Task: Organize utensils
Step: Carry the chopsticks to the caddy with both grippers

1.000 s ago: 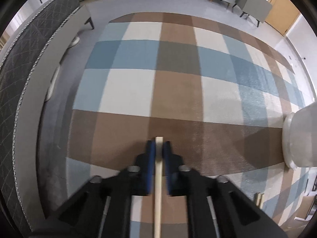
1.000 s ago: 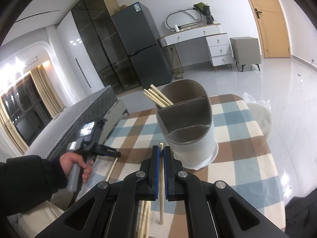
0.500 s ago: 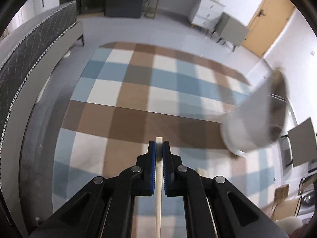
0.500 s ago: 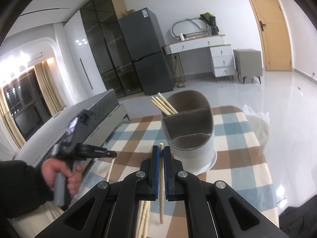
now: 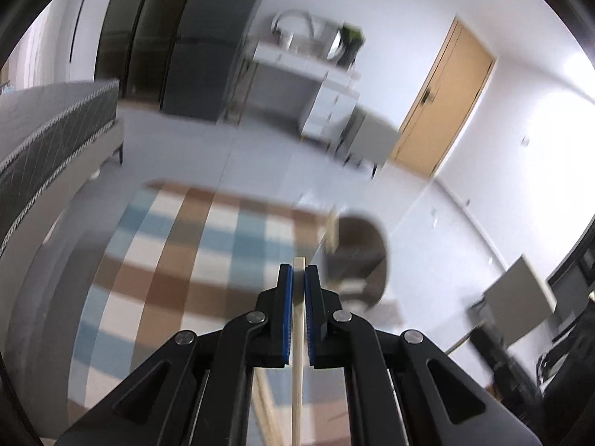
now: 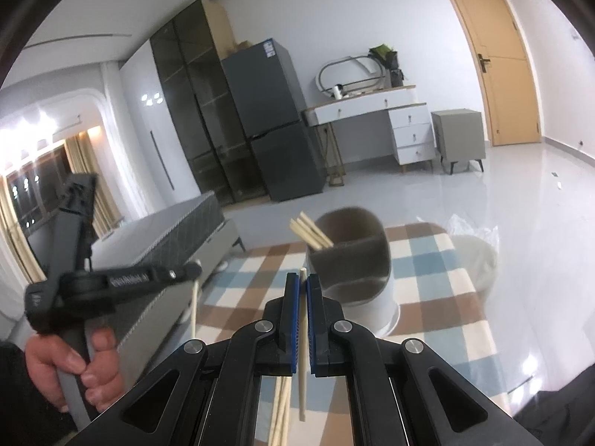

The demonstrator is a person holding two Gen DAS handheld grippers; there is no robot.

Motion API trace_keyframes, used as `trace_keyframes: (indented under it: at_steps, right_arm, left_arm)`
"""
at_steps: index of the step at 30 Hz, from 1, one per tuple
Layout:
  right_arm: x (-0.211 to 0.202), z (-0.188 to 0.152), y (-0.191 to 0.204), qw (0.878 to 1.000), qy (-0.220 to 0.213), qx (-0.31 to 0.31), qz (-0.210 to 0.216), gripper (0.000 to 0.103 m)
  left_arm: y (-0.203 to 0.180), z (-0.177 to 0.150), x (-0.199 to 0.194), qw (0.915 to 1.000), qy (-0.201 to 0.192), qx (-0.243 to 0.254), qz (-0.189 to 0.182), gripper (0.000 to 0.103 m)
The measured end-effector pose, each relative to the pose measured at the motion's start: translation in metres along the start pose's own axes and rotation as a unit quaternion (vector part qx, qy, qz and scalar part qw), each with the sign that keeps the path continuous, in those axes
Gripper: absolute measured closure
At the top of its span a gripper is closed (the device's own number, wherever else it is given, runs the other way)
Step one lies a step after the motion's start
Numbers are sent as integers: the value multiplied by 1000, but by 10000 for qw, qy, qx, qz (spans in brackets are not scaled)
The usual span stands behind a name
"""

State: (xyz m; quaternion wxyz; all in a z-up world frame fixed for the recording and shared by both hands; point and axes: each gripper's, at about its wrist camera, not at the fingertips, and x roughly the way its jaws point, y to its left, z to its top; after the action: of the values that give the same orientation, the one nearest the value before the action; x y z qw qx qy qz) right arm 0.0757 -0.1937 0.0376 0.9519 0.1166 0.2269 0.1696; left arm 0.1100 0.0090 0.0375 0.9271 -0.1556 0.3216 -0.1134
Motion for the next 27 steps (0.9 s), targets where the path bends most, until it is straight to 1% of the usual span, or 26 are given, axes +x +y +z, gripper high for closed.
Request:
trace_keyframes:
  at_steps: [4,6,11,14,17,21,24,25,27]
  right_arm:
    - [-6,25,2,9997,-132,-189,6,100]
    - [-8,46,4,9991,-243,-337,29,100]
    - [2,95,5,9973,-362,-635,53,100]
    - [17,128,4,9965,-413,-721,90,100]
    - [38,151,0,9960,-415,-782,91,100]
    - [67,169,-5,9949,-406,-921,54,100]
    - [91,174,-11,9945,-369,-979,39,100]
    - [94,175,-13,9944,-361,-989,48,100]
    - [109,173,-16,9941,-314,-1036,73,100]
  left_arm:
    - [-16,27,-5,9986,-521,-57,-101,101]
    - [-22,40,-2,9971,-745,-77,-123,101]
    - [-32,74,22,9929,-1150,-153,-276,101]
    - [-36,95,41,9892,-1411,-198,-357,101]
    - [-39,111,61,9858,-1603,-236,-432,101]
    - [-37,115,88,9822,-1816,-190,-448,101]
    - [-32,112,105,9820,-1836,-208,-397,101]
    - [-29,111,112,9827,-1790,-218,-421,101]
    - [-27,106,119,9836,-1763,-228,-315,101]
